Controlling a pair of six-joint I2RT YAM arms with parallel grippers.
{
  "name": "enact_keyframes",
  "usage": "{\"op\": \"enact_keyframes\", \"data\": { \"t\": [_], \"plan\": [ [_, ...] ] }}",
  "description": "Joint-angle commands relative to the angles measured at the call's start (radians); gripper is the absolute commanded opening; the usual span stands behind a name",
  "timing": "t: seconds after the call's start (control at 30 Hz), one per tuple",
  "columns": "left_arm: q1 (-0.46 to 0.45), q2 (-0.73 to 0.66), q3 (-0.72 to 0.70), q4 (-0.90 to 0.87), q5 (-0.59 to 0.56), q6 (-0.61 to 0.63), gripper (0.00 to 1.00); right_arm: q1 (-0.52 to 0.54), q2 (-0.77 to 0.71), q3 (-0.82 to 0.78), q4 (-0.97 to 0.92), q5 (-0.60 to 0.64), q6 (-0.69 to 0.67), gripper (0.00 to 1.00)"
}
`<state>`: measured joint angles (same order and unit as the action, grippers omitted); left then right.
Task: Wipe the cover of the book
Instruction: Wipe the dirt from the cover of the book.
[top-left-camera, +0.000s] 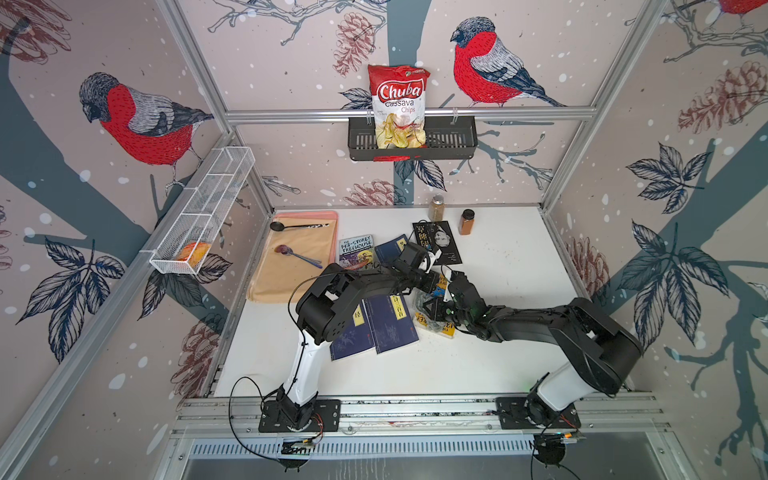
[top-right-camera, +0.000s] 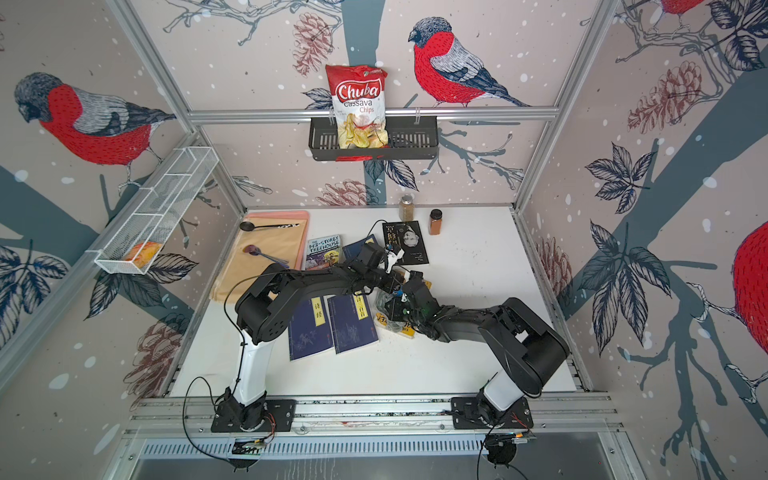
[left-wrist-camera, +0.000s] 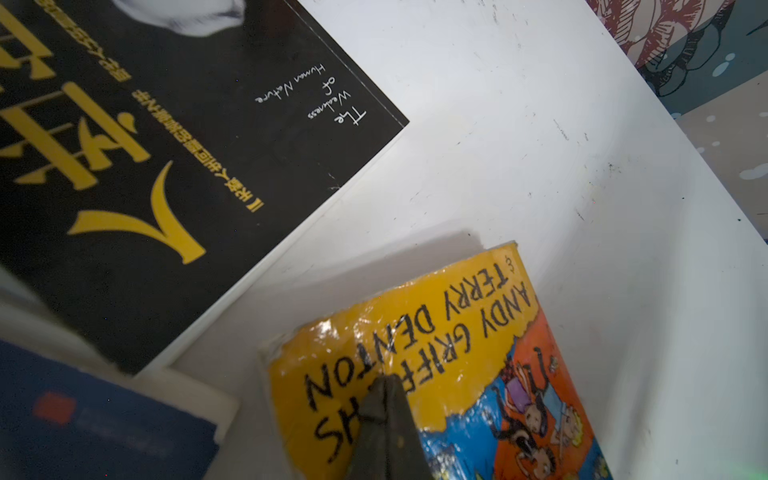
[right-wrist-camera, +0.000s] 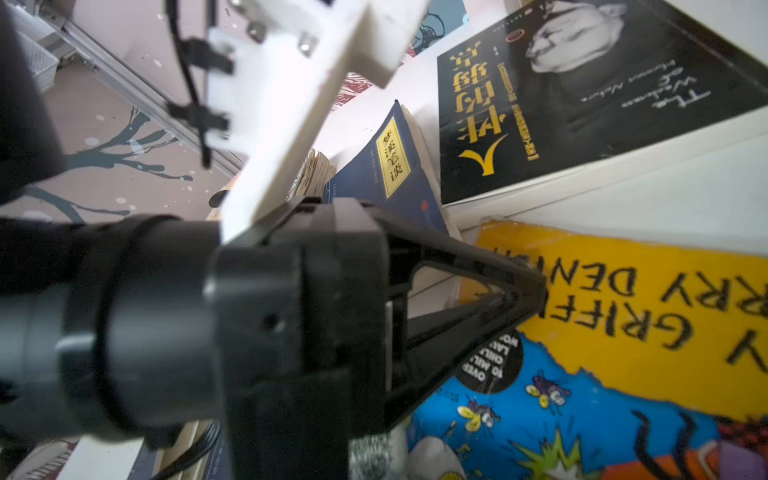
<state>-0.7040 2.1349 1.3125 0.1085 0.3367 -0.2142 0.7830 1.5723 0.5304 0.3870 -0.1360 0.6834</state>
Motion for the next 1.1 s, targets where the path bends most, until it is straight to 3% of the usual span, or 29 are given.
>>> {"op": "enact_keyframes", "data": {
  "t": [0.0, 0.13, 0.4, 0.63, 0.83, 1.07],
  "plan": [
    [0.000, 0.034, -0.017, -0.288, -0.052, -0.008, 0.00, 0.051, -0.022, -0.048, -0.330, -0.034, 0.031, 0.04],
    [0.000, 0.022, -0.019, -0.279, -0.042, 0.001, 0.00, 0.057, -0.075, -0.089, -0.327, -0.040, 0.057, 0.04],
    [0.001, -0.055, 0.032, -0.280, -0.040, 0.013, 0.00, -0.026, -0.105, -0.131, -0.332, -0.060, 0.047, 0.03],
    [0.021, -0.058, 0.141, -0.311, -0.105, 0.036, 0.30, -0.064, -0.190, -0.165, -0.381, -0.066, 0.031, 0.03],
    [0.040, -0.054, 0.196, -0.303, -0.153, 0.068, 0.40, -0.108, -0.271, -0.188, -0.420, -0.066, 0.008, 0.04],
    [0.041, 0.040, 0.284, -0.369, -0.156, 0.098, 0.38, -0.137, -0.279, -0.171, -0.418, -0.073, -0.016, 0.04]
  ]
}}
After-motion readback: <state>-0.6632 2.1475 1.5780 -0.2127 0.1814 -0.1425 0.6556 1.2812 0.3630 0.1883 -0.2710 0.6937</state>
